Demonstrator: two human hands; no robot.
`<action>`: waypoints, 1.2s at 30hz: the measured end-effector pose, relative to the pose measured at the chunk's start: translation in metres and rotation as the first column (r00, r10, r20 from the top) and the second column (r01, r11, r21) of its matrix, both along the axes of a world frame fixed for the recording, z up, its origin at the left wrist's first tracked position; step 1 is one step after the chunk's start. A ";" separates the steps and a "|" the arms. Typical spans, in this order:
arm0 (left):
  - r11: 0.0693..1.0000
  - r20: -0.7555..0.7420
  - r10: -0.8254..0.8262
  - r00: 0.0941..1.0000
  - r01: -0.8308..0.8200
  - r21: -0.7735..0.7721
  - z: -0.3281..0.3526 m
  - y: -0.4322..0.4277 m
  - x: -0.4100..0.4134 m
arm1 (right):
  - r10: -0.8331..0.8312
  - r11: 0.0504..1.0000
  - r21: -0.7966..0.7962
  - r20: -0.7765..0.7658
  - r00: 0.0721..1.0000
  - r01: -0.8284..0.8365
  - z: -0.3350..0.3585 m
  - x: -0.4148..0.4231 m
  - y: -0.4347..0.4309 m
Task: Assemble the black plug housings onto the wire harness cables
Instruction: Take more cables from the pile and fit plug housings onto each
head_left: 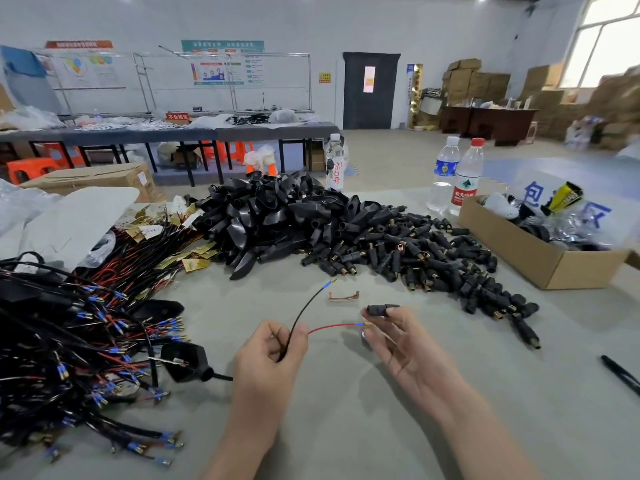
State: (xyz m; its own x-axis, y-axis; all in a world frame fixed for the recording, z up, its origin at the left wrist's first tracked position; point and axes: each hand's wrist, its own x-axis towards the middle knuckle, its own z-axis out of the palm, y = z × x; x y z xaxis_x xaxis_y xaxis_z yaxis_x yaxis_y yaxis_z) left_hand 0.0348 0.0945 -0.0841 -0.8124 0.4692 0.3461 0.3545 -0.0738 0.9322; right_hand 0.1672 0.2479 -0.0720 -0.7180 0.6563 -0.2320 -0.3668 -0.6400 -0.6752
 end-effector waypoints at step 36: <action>1.000 0.090 -0.001 0.996 0.000 0.011 0.004 -0.001 -0.001 | 0.119 0.992 -0.027 -0.029 0.993 -0.119 0.007 -0.006 -0.018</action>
State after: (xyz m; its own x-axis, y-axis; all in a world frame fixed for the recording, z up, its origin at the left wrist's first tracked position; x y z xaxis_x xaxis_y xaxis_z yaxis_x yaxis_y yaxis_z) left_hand 0.0338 0.0935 -0.0806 -0.8406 0.4658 0.2764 0.2687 -0.0845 0.9595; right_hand 0.1610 0.2303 -0.0647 -0.7970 0.5593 -0.2282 -0.3053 -0.6989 -0.6468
